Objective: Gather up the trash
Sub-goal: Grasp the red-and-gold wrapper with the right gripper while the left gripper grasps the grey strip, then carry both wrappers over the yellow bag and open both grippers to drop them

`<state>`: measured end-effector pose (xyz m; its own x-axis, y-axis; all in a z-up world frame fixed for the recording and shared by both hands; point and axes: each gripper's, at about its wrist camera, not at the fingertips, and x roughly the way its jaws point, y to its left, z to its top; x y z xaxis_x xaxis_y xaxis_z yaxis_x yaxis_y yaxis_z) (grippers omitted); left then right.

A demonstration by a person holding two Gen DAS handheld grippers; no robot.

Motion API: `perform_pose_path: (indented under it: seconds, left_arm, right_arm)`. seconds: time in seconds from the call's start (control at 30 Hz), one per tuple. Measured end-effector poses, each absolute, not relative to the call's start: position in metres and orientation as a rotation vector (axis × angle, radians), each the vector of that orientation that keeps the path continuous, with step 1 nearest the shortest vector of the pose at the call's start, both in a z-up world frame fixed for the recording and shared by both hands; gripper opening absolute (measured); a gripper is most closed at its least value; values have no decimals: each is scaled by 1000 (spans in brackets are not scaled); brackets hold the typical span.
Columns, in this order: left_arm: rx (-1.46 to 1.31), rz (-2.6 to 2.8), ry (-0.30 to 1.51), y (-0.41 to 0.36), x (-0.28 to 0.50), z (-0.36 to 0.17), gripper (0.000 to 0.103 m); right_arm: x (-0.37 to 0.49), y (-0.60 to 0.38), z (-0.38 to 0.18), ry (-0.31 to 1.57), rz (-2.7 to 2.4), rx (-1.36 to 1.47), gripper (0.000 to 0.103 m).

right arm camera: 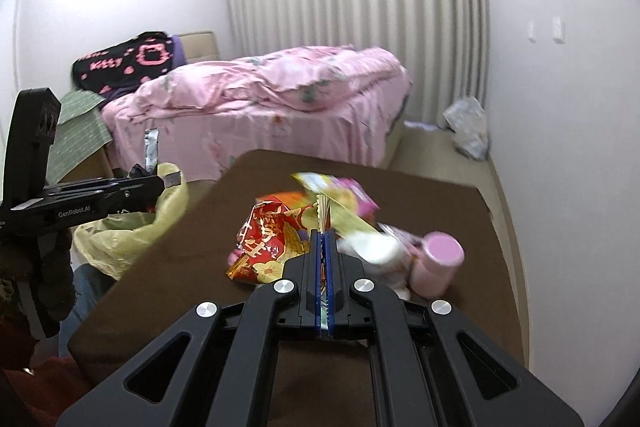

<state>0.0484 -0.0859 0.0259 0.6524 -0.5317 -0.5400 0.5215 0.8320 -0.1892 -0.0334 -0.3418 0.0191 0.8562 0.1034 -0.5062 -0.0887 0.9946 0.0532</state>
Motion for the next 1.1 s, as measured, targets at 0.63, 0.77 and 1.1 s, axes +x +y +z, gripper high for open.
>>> perform_pose_path:
  seconds: [0.63,0.77,1.1]
  left_arm:
    - [-284,-232,584,103,96,12,20]
    - [-362,-166,611,135,108,-2,20]
    - [-392,-147,711,142,129,-38,20]
  right_arm:
    - [48,-201,65,546,350,-129,3]
    - [86,-157,53,586,429,-166,3]
    - [165,-84,-17,729,560,-204,3]
